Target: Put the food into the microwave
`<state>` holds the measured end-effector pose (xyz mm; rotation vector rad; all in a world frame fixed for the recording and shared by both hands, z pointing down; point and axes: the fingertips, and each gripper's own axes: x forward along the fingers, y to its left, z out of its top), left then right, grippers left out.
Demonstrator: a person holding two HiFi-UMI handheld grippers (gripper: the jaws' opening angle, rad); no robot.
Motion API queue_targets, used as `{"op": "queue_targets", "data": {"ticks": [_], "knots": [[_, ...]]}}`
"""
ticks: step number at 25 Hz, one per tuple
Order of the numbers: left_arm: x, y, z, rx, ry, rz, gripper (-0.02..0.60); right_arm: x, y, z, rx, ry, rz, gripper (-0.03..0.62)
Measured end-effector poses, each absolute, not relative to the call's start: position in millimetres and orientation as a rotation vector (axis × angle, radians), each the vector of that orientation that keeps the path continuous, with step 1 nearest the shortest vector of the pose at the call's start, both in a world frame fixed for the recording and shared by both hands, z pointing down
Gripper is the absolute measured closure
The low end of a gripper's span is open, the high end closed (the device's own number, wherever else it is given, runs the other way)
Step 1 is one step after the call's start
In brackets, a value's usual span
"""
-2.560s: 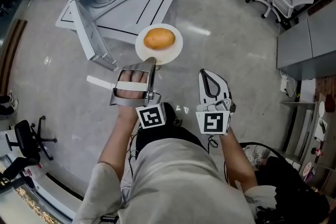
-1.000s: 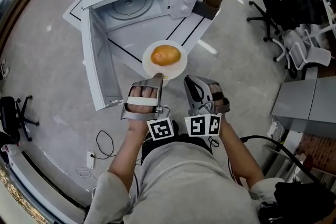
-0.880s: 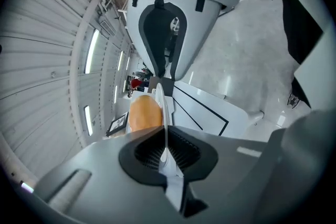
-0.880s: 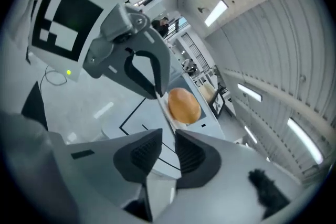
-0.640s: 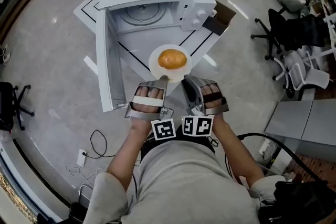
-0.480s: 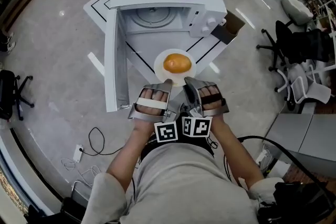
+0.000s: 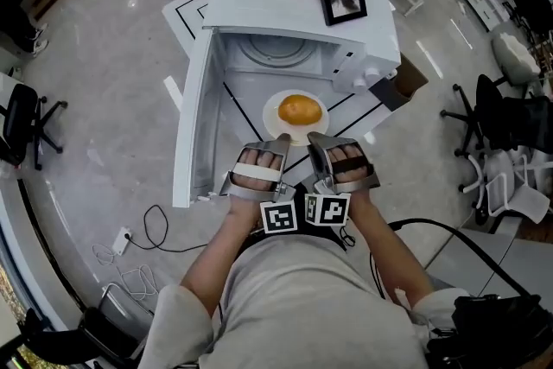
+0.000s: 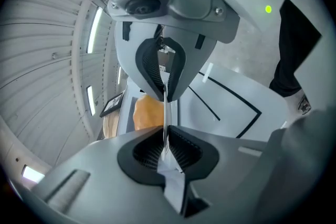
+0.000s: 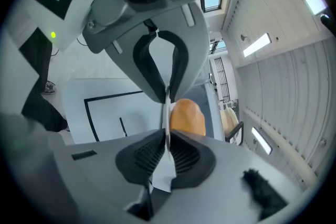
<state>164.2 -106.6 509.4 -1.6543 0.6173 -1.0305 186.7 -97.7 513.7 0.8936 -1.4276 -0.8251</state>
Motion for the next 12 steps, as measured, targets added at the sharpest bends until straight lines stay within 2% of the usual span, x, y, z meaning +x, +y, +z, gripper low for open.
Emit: {"op": "queue_targets", "data": {"ticks": [6,9,12], "knots": [[175,-143,502,-1.716,0.746,-1.061,0.534,208,-135,514,0.893,-1.486,-0.787,0.562],[163,-153,502,-1.821,0.878,-1.083,0.572,217,-152,517,0.907,-1.504,-0.753,0.563],[153,-153,515,-2.056,1.0,-1.098,0.574,220,-165,520,0.908,-1.521,-0.734,0.562]]}}
